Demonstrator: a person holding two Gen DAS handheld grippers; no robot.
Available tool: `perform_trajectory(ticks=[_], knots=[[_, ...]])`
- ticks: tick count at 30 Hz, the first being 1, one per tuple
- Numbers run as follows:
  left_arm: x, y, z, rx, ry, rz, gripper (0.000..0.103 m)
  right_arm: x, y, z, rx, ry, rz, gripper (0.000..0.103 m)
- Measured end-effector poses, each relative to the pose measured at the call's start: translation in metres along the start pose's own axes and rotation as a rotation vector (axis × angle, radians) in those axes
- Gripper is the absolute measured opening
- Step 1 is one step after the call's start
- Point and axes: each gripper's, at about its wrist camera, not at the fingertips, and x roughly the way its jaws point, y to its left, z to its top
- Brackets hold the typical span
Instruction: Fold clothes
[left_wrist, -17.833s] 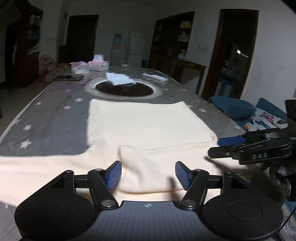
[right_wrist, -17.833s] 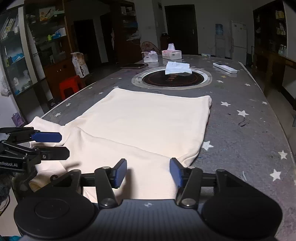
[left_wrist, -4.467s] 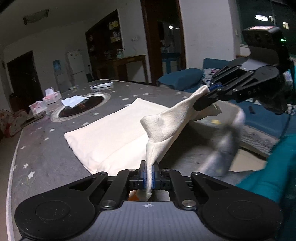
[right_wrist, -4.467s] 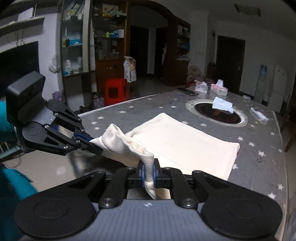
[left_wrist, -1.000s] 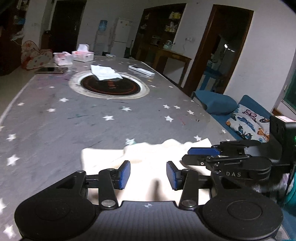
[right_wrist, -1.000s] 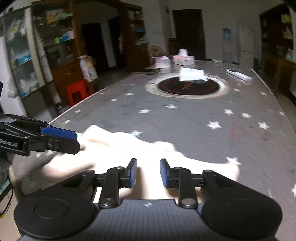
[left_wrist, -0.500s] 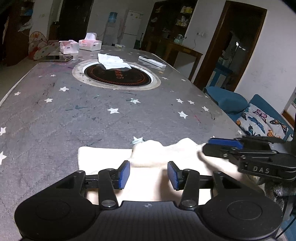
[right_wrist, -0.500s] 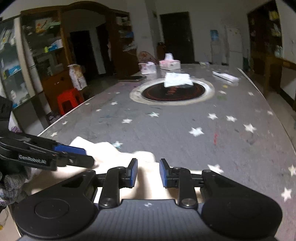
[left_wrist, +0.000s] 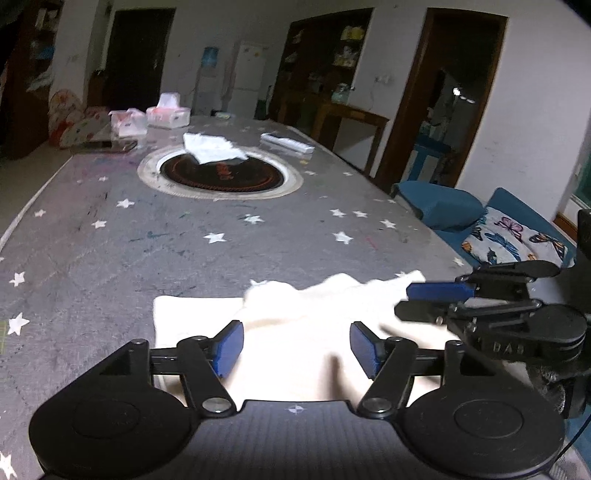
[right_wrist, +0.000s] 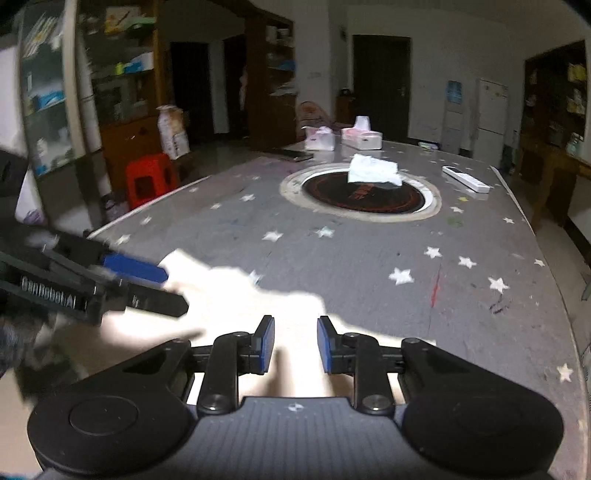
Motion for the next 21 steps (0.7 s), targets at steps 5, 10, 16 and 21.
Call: perform_trajectory(ticks=[5,10,16,21], knots=[[-0.004,-0.01,-0.012,0.017,0.001,-0.009,0.069,0.002,-0.006,-0.018,0.031,0.02,-0.018,0.023],[-0.004,-0.008,-0.022,0.01,0.016,0.009,0.069,0.0,-0.022,-0.024,0.094,0.001,-0.035,0.023],[-0.007,-0.003,-0.028,-0.009,-0.001,0.023,0.073,-0.011,-0.025,-0.028,0.095,0.0,-0.044,0.024],[-0.013,-0.007,-0.03,0.013,-0.012,0.037,0.073,-0.016,-0.026,-0.032,0.106,-0.011,-0.042,0.024]])
